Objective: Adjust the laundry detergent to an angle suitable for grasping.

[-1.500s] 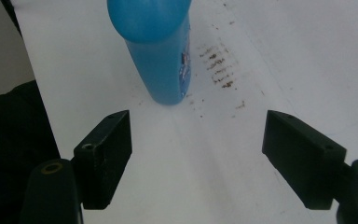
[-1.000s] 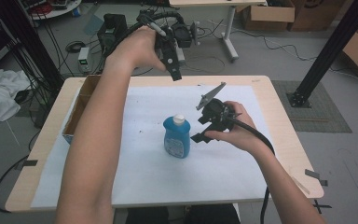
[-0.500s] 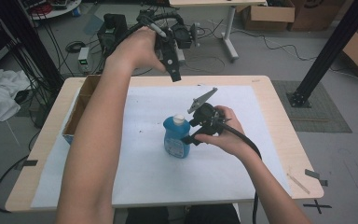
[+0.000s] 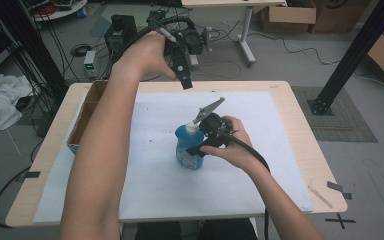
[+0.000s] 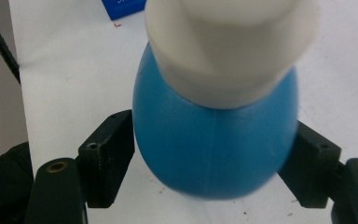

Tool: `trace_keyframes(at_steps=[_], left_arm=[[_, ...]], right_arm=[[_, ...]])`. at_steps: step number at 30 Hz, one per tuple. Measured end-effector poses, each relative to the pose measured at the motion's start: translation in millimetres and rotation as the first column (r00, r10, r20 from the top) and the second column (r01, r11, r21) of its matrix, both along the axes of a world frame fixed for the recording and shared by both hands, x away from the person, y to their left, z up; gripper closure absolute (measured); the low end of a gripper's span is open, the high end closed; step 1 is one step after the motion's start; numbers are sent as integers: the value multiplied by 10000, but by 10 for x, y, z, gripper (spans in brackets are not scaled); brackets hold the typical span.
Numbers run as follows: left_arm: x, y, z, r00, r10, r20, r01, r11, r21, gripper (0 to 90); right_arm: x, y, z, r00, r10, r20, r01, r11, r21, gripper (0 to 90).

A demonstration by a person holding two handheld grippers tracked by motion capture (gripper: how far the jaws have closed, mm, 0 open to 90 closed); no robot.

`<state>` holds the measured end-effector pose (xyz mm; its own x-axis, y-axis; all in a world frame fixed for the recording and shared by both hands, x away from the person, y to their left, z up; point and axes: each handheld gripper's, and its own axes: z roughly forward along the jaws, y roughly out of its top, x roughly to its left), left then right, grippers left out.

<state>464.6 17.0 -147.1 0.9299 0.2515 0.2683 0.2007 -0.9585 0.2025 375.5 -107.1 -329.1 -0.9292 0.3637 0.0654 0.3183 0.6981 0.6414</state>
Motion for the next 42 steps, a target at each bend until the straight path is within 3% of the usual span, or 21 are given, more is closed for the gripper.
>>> trace_keyframes(at_steps=[14, 19, 22, 27, 30, 42], left_arm=[[11, 24, -13, 10000, 25, -76, -25, 10000, 70, 10], [9, 36, -28, 9999, 112, -101, -112, 9999, -27, 9], [16, 46, -27, 9999, 116, -77, -116, 9999, 19, 9], [16, 58, -21, 9999, 116, -104, -116, 9999, 43, 9], [18, 60, -14, 9999, 84, -105, -83, 9999, 101, 9], [7, 71, -14, 9999, 84, -98, -83, 9999, 61, 10]], right_arm=[[25, 112, -71, 9998, -111, 150, 115, 9996, -267, 319], [24, 126, -96, 9987, -217, 456, 231, 9993, -286, 405], [27, 122, -101, 9988, -215, 430, 226, 9995, -239, 407], [19, 125, -93, 9979, -105, 632, 127, 9993, -351, 419], [-1, 132, -71, 9943, -60, 1062, 120, 9983, -567, 435], [15, 150, -52, 9926, 365, 1161, -290, 9974, -662, 441]])
